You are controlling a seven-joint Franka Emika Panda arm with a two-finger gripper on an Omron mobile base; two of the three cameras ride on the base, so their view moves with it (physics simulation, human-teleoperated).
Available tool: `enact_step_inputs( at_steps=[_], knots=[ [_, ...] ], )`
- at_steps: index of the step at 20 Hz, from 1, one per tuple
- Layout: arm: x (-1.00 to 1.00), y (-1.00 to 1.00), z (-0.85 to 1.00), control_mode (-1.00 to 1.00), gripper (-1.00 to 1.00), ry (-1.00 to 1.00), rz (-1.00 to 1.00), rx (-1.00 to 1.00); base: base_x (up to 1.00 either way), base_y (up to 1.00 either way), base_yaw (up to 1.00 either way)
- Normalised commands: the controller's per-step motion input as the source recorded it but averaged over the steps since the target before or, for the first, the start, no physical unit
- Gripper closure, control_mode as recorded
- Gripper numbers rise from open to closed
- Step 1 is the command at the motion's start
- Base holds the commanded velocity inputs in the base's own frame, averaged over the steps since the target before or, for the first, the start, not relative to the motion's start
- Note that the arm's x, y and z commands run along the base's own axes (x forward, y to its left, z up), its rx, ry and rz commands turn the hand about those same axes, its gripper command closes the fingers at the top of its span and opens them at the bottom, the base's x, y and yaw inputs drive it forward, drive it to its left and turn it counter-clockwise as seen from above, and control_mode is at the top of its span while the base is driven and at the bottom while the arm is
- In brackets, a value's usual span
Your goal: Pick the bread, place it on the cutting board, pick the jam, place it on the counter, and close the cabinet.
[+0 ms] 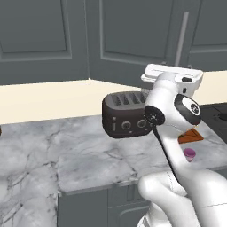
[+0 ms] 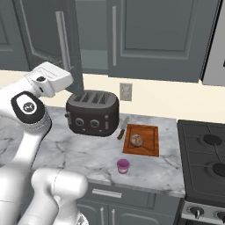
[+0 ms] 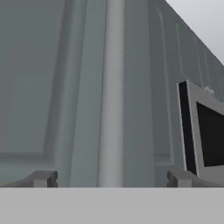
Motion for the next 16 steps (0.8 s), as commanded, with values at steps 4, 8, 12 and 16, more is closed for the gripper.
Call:
enact_step_inputs(
  at_steps=[4,8,12,16],
  knots=[
    [0.39,-0.34,-0.03,-1.0,-1.0,0.0,0.13,0.0,0.0,0.0,0.0],
    [0.45,-0.26,-0.07,-1.0,-1.0,0.0,0.11,0.0,0.0,0.0,0.0],
    [0.46,-0.22,-0.11,-1.0,-1.0,0.0,0.1,0.0,0.0,0.0,0.0],
    [0.48,-0.17,-0.14,-1.0,-1.0,0.0,0.1,0.0,0.0,0.0,0.0]
  ],
)
